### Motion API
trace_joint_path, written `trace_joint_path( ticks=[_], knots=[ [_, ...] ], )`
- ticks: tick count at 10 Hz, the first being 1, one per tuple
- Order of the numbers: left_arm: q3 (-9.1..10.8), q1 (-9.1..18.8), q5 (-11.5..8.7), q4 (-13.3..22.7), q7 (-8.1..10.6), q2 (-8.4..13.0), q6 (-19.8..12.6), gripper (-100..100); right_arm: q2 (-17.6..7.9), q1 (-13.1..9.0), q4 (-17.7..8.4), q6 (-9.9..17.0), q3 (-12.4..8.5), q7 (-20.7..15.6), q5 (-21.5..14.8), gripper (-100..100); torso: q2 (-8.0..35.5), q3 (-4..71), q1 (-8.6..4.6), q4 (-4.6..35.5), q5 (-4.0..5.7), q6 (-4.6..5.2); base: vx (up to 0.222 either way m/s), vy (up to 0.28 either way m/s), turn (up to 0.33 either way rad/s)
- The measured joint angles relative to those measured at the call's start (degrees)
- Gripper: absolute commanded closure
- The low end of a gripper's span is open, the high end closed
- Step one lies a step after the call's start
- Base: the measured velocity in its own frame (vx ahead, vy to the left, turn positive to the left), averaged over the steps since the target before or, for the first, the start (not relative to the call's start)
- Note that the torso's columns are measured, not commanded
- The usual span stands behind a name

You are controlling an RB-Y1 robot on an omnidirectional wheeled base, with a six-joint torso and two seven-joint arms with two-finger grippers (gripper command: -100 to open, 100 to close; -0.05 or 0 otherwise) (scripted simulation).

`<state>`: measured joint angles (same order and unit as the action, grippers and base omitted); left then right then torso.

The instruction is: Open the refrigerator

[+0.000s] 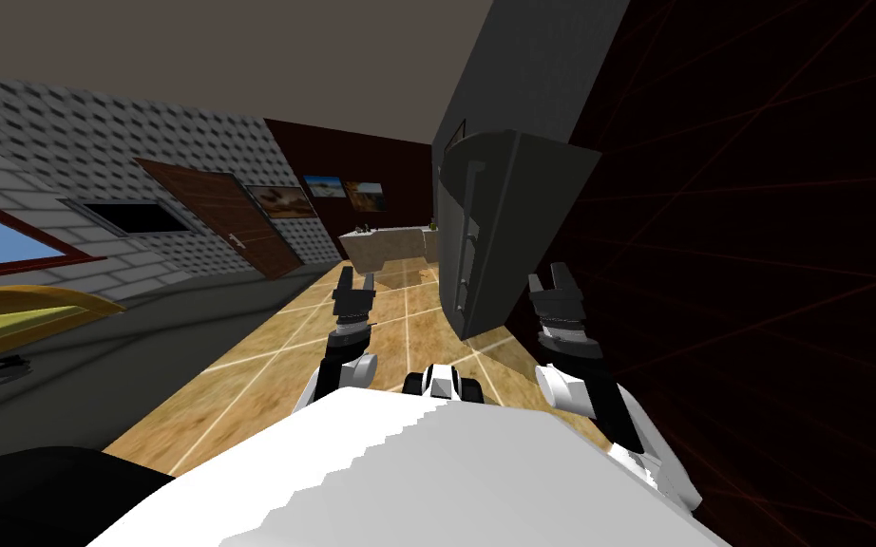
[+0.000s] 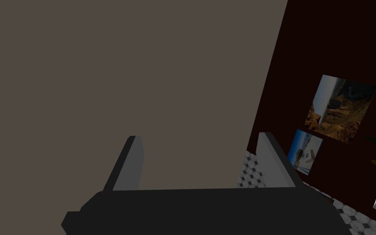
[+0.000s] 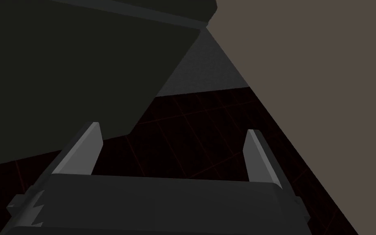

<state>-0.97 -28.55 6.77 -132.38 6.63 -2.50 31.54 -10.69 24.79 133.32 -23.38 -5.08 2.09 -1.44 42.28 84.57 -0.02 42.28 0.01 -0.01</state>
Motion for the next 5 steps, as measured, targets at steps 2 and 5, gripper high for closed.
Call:
trace_joint_path(
  ticks=[2,5],
  knots=[
    [0.00,0.0,0.0,0.0,0.00,0.0,0.0,0,-3.3,-1.2,-2.3,-0.5,-0.7,-1.6,-0.3,-100,0.0,0.0,0.06,0.0,-0.01,0.01,0.050,0.059,-0.058],
    [0.00,0.0,0.0,0.0,0.00,0.0,0.0,0,-8.1,-1.8,-4.5,-1.5,-1.9,-3.1,-0.3,-100,0.0,0.0,-0.01,0.0,0.00,0.01,0.040,0.044,-0.050]
  ],
)
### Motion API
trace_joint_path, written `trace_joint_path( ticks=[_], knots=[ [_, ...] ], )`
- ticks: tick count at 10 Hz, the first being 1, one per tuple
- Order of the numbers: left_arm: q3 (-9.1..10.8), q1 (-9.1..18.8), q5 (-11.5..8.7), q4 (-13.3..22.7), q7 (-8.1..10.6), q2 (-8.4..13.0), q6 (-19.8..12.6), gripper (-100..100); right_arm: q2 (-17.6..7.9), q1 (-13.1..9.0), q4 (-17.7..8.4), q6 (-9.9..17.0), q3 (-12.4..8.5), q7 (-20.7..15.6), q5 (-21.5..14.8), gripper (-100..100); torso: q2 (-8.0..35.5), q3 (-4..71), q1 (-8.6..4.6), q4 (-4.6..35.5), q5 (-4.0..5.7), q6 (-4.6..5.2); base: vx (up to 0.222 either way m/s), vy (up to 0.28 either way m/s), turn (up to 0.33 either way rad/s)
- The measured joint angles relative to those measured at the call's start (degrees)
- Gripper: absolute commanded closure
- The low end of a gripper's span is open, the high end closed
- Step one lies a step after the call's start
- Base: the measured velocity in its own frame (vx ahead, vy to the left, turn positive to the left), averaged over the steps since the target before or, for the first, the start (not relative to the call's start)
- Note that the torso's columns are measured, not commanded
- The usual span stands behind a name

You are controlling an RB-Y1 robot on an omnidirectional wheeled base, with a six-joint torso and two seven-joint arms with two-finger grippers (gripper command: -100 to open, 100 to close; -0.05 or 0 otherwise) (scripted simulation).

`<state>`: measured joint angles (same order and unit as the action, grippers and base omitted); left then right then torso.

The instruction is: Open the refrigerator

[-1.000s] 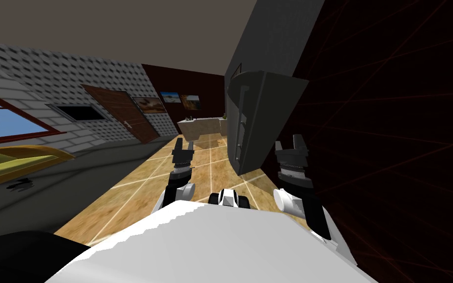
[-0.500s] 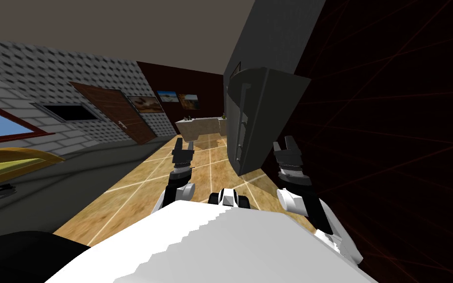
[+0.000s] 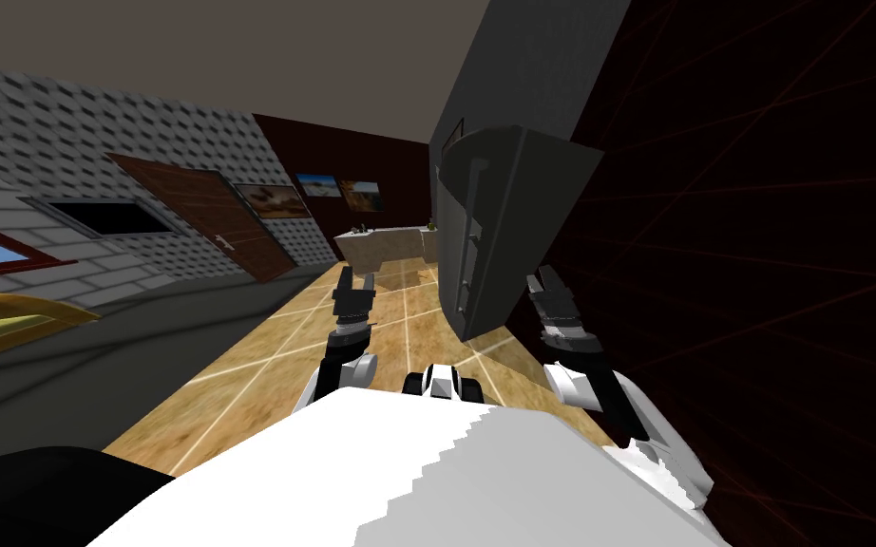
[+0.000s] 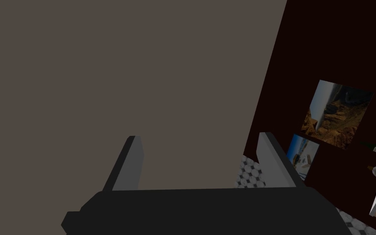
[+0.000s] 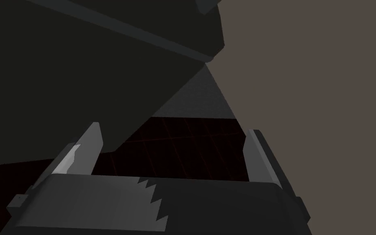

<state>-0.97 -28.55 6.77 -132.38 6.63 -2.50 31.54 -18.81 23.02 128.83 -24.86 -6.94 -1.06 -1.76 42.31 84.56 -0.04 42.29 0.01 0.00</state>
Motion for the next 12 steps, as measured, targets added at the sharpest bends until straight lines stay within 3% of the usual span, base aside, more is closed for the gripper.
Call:
trace_joint_path(
  ticks=[12],
  knots=[
    [0.00,0.0,0.0,0.0,0.00,0.0,0.0,0,-19.5,-4.5,-10.4,-3.3,-4.8,-7.8,-0.6,-100,0.0,0.0,0.01,0.0,0.00,0.02,0.040,0.052,-0.045]
  ],
)
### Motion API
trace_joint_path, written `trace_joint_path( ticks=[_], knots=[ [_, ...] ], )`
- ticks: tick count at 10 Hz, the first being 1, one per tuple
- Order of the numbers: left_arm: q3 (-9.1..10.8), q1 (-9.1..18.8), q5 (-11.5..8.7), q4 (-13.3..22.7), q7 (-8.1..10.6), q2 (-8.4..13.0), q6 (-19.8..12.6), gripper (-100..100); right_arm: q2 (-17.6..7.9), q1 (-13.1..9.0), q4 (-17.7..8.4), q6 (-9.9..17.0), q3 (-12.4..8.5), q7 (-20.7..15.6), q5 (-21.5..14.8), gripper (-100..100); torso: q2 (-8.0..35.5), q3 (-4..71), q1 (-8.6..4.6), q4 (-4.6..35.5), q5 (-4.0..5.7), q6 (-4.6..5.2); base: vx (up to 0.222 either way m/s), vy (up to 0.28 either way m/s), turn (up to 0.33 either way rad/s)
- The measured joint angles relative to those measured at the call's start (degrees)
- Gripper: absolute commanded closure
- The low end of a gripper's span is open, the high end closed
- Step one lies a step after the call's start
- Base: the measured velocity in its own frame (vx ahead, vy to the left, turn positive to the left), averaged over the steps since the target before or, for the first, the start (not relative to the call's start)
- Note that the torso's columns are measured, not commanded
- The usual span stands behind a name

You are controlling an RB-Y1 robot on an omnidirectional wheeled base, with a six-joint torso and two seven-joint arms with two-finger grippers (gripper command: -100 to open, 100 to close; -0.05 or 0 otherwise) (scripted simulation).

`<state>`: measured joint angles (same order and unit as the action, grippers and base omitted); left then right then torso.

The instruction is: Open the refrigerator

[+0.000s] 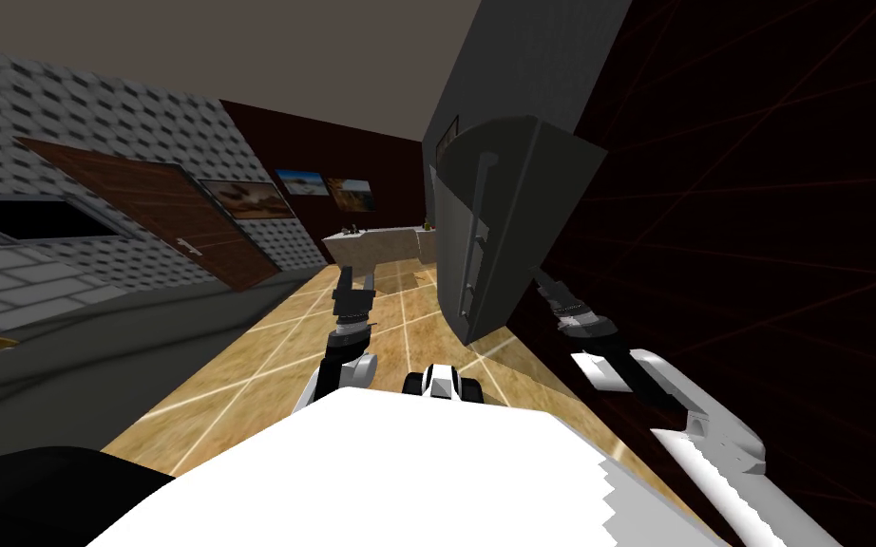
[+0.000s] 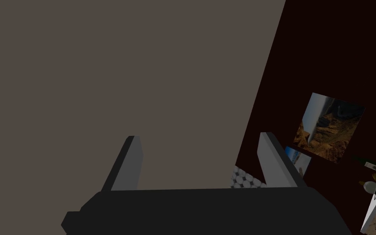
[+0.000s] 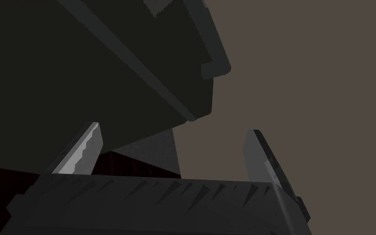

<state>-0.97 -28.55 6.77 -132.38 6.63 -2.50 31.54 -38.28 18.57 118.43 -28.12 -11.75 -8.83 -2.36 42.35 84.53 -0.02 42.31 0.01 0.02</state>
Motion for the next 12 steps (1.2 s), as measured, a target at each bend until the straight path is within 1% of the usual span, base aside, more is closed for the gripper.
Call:
trace_joint_path(
  ticks=[1,5,6,7,8,9,12],
  knots=[
    [0.00,0.0,0.0,0.0,0.00,0.0,0.0,0,-1.7,-0.2,-0.6,-0.2,-0.4,-0.6,0.0,-100,-0.1,0.0,0.04,0.0,-0.02,-0.02,0.043,0.062,-0.059],
    [0.00,0.0,0.0,0.0,0.00,0.0,0.0,0,-8.6,-1.8,-4.6,-1.5,-2.3,-3.7,-0.4,-100,-0.1,0.1,0.00,0.0,-0.01,-0.03,0.045,0.057,-0.033],
    [0.00,0.0,0.0,0.0,0.00,0.0,0.0,0,-9.8,-2.0,-4.9,-1.7,-2.4,-3.9,-0.4,-100,0.0,0.0,-0.11,0.0,0.02,-0.02,0.036,0.041,-0.051],
    [0.00,0.0,0.0,0.0,0.00,0.0,0.0,0,-11.5,-2.5,-6.4,-2.2,-2.9,-4.6,-0.5,-100,0.0,0.0,-0.03,0.0,0.01,0.00,0.036,0.043,-0.038],
    [0.00,0.0,0.0,0.0,0.00,0.0,0.0,0,-13.3,-2.8,-7.1,-2.4,-3.2,-5.3,-0.6,-100,0.0,0.0,0.03,0.0,-0.02,-0.02,0.047,0.066,-0.052],
    [0.00,0.0,0.0,0.0,0.00,0.0,0.0,0,-15.1,-3.3,-8.6,-2.9,-3.9,-6.1,-0.7,-100,-0.1,0.1,0.12,0.0,-0.04,-0.01,0.041,0.059,-0.025],
    [0.00,0.0,0.0,0.0,0.00,0.0,0.0,0,-20.5,-4.0,-11.1,-3.8,-5.5,-8.3,-1.0,-100,0.0,0.0,-0.02,0.0,0.00,-0.02,0.031,0.043,-0.017]
  ],
)
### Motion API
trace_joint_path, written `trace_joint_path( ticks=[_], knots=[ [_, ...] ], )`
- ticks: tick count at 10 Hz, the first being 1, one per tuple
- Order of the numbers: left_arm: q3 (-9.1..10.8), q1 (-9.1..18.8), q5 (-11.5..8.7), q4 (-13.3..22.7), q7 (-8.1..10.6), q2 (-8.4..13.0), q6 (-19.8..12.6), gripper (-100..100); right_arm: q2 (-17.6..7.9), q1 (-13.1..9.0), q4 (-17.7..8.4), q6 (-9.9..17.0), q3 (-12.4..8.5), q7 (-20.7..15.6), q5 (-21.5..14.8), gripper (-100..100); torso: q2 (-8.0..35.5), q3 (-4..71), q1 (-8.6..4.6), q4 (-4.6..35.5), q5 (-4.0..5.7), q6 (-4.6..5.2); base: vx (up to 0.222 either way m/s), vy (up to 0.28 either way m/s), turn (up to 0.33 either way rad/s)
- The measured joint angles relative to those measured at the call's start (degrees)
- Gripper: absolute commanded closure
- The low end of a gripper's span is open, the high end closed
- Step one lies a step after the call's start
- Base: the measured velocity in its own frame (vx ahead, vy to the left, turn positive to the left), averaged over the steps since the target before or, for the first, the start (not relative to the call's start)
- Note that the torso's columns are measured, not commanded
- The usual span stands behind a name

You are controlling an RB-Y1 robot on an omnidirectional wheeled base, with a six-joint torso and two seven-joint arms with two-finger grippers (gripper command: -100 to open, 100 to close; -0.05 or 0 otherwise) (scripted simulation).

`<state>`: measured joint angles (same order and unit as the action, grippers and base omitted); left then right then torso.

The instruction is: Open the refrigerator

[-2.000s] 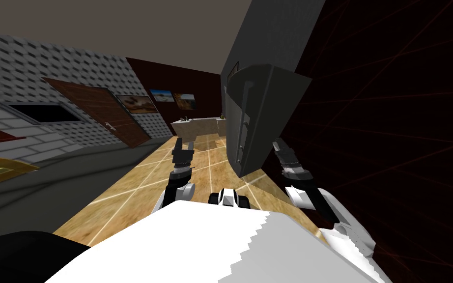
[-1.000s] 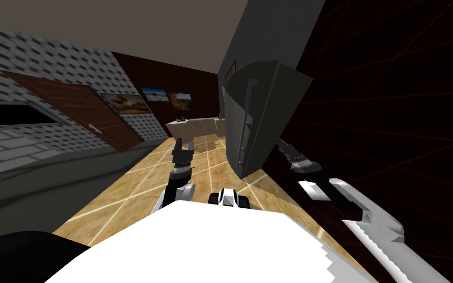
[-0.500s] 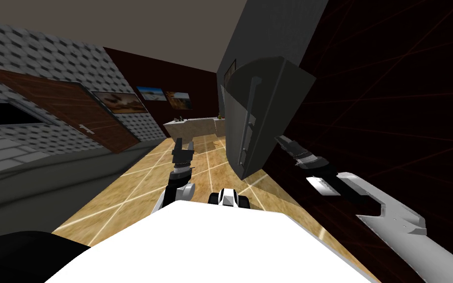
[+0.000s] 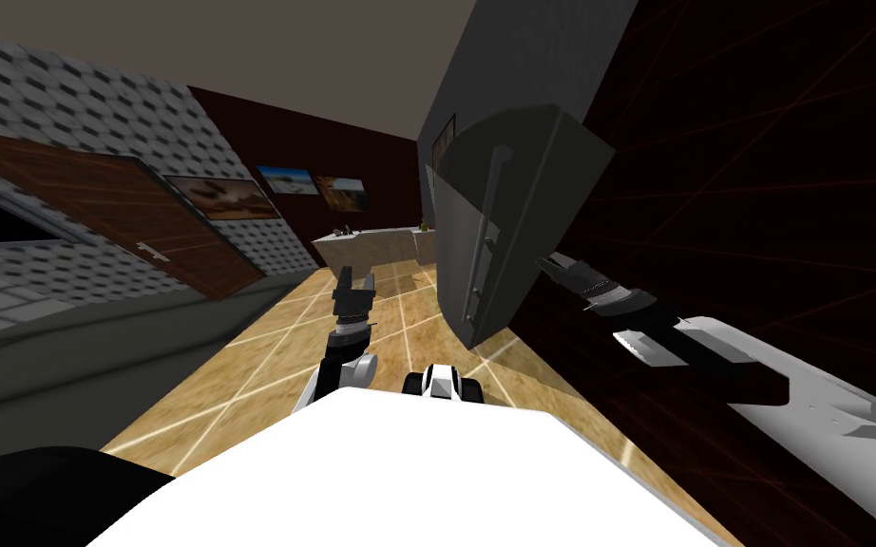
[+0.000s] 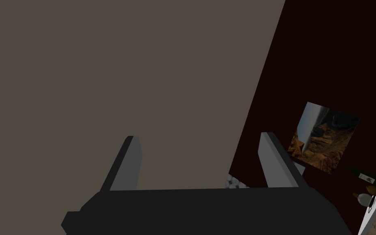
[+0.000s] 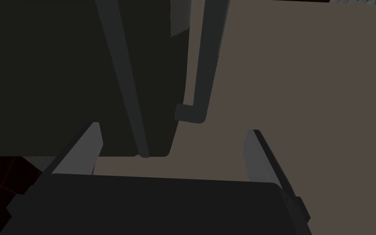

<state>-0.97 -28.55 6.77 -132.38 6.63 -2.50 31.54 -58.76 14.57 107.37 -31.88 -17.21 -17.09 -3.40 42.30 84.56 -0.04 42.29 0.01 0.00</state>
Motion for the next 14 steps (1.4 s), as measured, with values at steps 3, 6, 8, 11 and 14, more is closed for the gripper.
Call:
trace_joint_path(
  ticks=[3,6,8,11,14],
  knots=[
    [0.00,0.0,0.0,0.0,0.00,0.0,0.0,0,-4.5,-0.8,-2.1,-0.5,-0.9,-1.6,-0.4,-100,0.0,0.0,0.06,0.0,-0.02,0.00,0.037,0.043,-0.021],
    [0.00,0.0,0.0,0.0,0.00,0.0,0.0,0,-9.8,-1.6,-5.5,-1.8,-2.7,-3.9,-1.0,-100,-0.1,0.0,0.05,0.0,-0.01,0.00,0.044,0.047,-0.009],
    [0.00,0.0,0.0,0.0,0.00,0.0,0.0,0,-12.7,-2.1,-6.5,-2.1,-3.0,-4.7,-1.2,-100,0.1,0.0,-0.06,0.0,0.03,0.01,0.022,0.022,0.002],
    [0.00,0.0,0.0,0.0,0.00,0.0,0.0,0,-17.7,-3.0,-9.6,-2.9,-4.4,-6.7,-2.0,-100,0.0,0.0,0.09,0.0,-0.03,0.00,0.033,0.034,0.004],
    [0.00,0.0,0.0,0.0,0.00,0.0,0.0,0,-23.0,-4.0,-12.9,-4.1,-5.4,-8.6,-2.7,-100,0.0,0.0,0.02,0.0,-0.01,0.00,0.040,0.032,0.019]
  ],
)
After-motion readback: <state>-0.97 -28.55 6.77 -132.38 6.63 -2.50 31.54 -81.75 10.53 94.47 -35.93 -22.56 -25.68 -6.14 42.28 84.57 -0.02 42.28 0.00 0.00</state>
